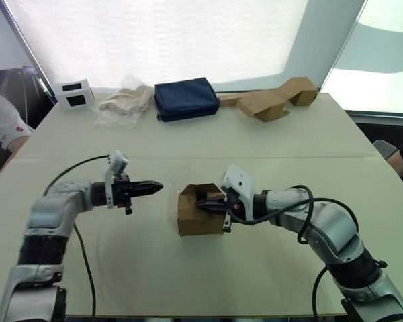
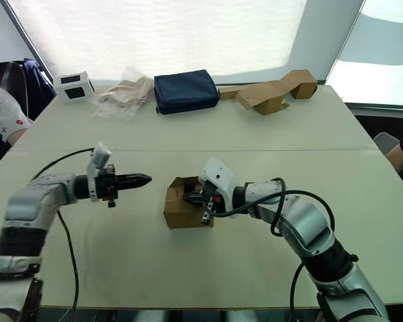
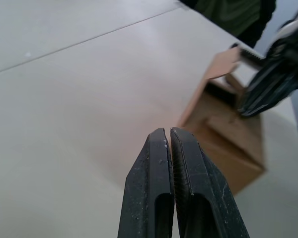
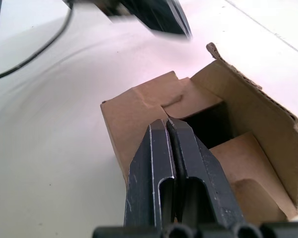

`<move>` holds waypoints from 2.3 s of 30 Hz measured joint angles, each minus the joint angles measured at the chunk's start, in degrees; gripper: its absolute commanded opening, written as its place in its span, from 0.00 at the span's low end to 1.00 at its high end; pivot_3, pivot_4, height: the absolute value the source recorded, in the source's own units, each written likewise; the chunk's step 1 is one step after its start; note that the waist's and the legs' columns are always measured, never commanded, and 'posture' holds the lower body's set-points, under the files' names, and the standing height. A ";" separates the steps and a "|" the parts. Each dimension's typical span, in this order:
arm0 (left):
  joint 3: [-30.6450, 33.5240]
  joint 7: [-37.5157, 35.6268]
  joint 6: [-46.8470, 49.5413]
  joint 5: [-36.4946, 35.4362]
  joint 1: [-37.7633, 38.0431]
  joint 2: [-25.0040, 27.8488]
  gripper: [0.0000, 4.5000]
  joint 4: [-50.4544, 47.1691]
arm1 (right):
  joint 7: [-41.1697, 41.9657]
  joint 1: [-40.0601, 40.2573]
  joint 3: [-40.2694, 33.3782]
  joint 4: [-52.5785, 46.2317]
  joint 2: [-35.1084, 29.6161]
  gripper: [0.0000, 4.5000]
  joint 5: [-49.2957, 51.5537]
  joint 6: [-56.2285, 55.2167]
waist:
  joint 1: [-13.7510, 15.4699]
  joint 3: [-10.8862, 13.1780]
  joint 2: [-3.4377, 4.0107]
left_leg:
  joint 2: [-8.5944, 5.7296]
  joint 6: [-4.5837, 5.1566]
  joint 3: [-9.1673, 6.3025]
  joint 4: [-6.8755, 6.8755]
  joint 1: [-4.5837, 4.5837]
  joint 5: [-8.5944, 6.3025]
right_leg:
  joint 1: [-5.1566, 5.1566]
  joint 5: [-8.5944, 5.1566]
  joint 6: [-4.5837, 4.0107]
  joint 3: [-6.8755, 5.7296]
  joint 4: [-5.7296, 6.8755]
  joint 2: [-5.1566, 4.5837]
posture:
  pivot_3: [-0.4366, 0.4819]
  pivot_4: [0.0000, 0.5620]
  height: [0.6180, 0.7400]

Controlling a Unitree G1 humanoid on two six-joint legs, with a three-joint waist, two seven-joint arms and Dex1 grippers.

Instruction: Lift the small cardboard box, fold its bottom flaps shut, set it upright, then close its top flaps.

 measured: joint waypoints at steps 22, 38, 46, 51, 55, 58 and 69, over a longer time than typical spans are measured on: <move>-8.91 8.26 1.82 -4.47 6.63 -3.02 0.03 -9.85 | 3.77 0.94 -1.30 1.05 0.47 0.00 0.31 -2.92 | -0.16 0.00 0.00 | -0.11 0.00 0.04 -0.03 0.04 0.00 | 0.03 0.00 0.01 -0.05 -0.06 -0.06 | 0.48 0.27 1.00; -10.44 8.32 -0.46 -4.08 6.26 -2.79 0.03 -8.02 | -4.50 -4.75 -6.11 8.23 0.26 0.00 -2.23 -1.89 | -0.17 0.00 0.01 | -0.16 0.00 0.09 -0.06 0.01 0.00 | 0.00 0.00 0.01 -0.04 -0.07 -0.11 | 0.48 0.27 1.00; -10.54 8.86 -1.26 -3.76 5.81 -3.04 0.03 -7.01 | -0.96 -2.17 -3.41 2.77 -1.17 0.00 -1.75 -0.23 | -0.19 0.00 0.00 | -0.13 0.00 0.07 -0.06 0.02 0.00 | 0.00 0.00 0.01 -0.05 -0.06 -0.08 | 0.48 0.27 1.00; -9.55 9.41 -2.01 -3.78 3.66 -2.25 0.03 -5.24 | -0.68 -0.50 -2.63 1.68 -1.17 0.00 -2.30 -0.27 | -0.18 0.00 0.00 | -0.14 0.00 0.08 -0.06 0.01 0.00 | 0.00 0.00 0.01 -0.05 -0.07 -0.08 | 0.48 0.27 1.00; -9.42 11.48 -2.66 -3.70 1.03 -4.48 0.03 -3.14 | -0.63 -0.27 -2.23 1.67 -1.15 0.00 -3.00 -0.73 | -0.09 0.01 0.00 | -0.14 0.00 0.08 -0.05 0.01 0.00 | 0.01 0.00 0.01 -0.06 -0.07 -0.08 | 0.48 0.27 1.00; -9.77 12.69 -3.24 -3.57 -0.47 -6.45 0.03 -1.96 | -0.88 -0.14 -2.08 1.66 -0.99 0.00 -3.69 -0.83 | -0.11 0.01 -0.01 | -0.15 0.00 0.08 -0.05 0.01 0.00 | 0.01 0.00 0.02 -0.06 -0.08 -0.08 | 0.48 0.27 1.00; -12.08 14.53 -7.29 1.18 -2.74 -9.68 0.03 4.02 | -1.54 1.34 -1.67 0.08 -0.64 0.00 -5.22 -2.38 | -0.13 0.01 -0.01 | -0.15 0.00 0.08 -0.05 0.01 0.00 | 0.00 0.00 0.02 -0.06 -0.07 -0.05 | 0.48 0.27 1.00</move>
